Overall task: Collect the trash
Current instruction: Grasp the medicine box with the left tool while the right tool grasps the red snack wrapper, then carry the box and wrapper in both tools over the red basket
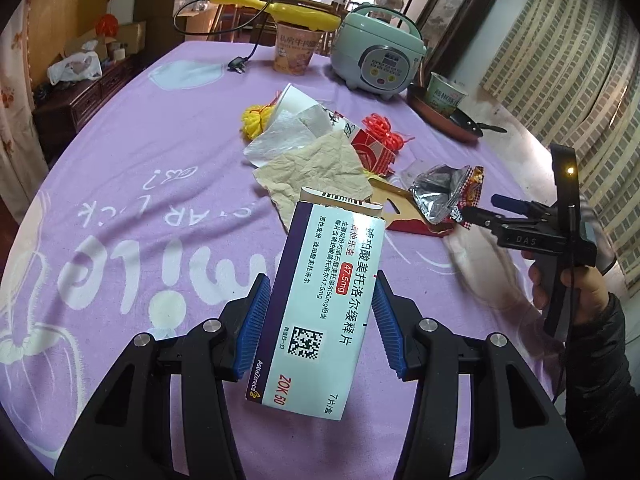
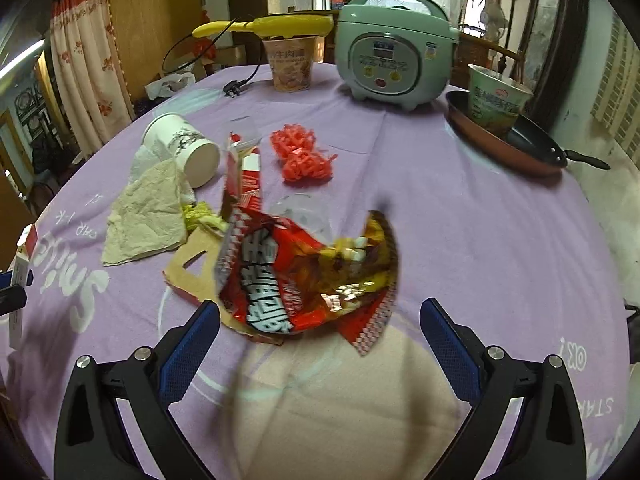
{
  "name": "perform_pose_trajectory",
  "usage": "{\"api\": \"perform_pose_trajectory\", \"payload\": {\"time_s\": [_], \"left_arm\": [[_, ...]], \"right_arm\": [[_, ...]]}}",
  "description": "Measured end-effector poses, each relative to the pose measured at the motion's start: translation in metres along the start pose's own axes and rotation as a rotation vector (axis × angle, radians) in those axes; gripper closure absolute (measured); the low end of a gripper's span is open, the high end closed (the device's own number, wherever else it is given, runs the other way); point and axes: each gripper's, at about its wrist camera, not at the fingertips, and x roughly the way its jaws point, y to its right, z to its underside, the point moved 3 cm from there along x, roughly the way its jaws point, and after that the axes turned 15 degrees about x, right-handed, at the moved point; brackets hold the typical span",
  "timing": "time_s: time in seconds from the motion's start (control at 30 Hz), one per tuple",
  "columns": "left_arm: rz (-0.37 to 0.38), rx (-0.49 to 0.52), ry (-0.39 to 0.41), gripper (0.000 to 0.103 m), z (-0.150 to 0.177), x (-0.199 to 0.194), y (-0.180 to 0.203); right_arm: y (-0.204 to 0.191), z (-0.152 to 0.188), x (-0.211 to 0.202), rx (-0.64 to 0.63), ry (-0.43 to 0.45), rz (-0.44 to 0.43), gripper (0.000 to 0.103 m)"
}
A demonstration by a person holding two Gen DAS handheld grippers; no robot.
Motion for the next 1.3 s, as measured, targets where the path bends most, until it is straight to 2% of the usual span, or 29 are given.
{"api": "perform_pose_trajectory", "payload": {"time_s": [0.17,0.37,0.43,0.53,0.67,0.77,0.9,1.1,1.3], "left_arm": [[-0.010,0.012,-0.003,0.052,0.000,-0.002,0.003],[-0.013,0.011,-0.012,0.052,-0.001,0.000,0.007],[-0.018,0.020,-0.008,0.052,-0.002,-0.002,0.010],[-0.028,0.017,-0.006,0.052,-0.003,-0.004,0.010],[-0.043,0.017,-0.004,0.052,-0.002,-0.007,0.010],[-0.054,0.009,-0.001,0.052,0.001,-0.011,0.010],[-0.073,-0.011,0.020,0.051,0.010,-0.028,0.006],[-0.145,-0.046,0.044,0.052,0.037,-0.065,-0.005],[-0.196,-0.086,0.073,0.051,0.077,-0.108,-0.014]], "right_arm": [[0.021,-0.002,0.002,0.058,-0.019,-0.061,0.005],[0.022,-0.017,0.027,0.063,-0.048,-0.102,0.006],[0.020,-0.023,0.037,0.052,-0.070,-0.140,0.008],[0.019,-0.028,0.044,0.059,-0.103,-0.210,0.035],[0.014,-0.027,0.041,0.065,-0.128,-0.271,0.050],[0.011,-0.022,0.029,0.084,-0.119,-0.309,0.052],[0.005,-0.012,-0.002,0.109,-0.061,-0.366,0.055],[-0.007,0.013,-0.048,0.128,-0.005,-0.378,0.055],[-0.058,0.043,-0.095,0.045,0.011,-0.448,0.054]]}}
